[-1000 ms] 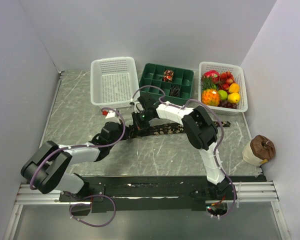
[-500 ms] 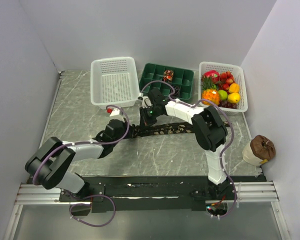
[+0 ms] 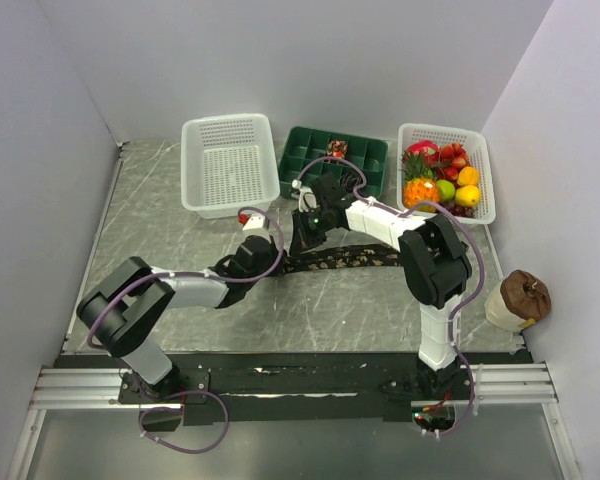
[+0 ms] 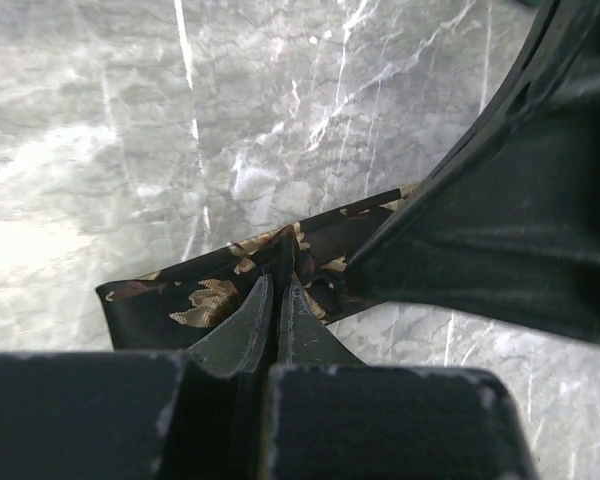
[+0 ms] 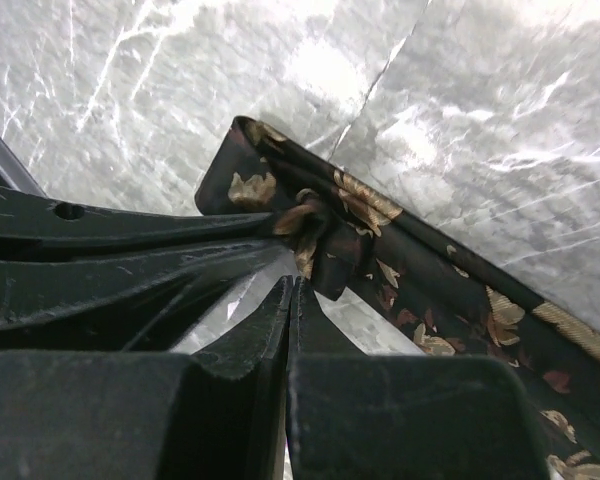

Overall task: Roll the ties
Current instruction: Roll the tie at the center of the board.

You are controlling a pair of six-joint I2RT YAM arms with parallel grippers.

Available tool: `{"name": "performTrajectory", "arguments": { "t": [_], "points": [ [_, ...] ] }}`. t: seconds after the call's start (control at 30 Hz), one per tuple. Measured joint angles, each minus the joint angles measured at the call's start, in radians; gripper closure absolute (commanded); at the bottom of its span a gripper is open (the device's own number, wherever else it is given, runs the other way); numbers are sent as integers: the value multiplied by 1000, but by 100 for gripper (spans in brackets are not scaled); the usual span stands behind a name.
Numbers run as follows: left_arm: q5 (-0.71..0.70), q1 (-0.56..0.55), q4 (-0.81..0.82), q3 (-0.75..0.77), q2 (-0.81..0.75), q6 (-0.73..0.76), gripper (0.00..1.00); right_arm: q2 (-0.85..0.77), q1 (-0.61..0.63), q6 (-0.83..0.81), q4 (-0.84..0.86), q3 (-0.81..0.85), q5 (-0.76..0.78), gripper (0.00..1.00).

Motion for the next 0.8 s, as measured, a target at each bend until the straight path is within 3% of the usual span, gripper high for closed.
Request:
{"name": "performTrajectory", "arguments": {
  "t": [0.37, 0.8],
  "points": [
    [-105, -56, -86, 72, 37, -1, 92, 5, -1, 1, 38, -40, -11, 100],
    [-114, -71, -74, 90, 72, -5, 88, 19, -19, 15, 87, -82, 0, 100]
  ]
}}
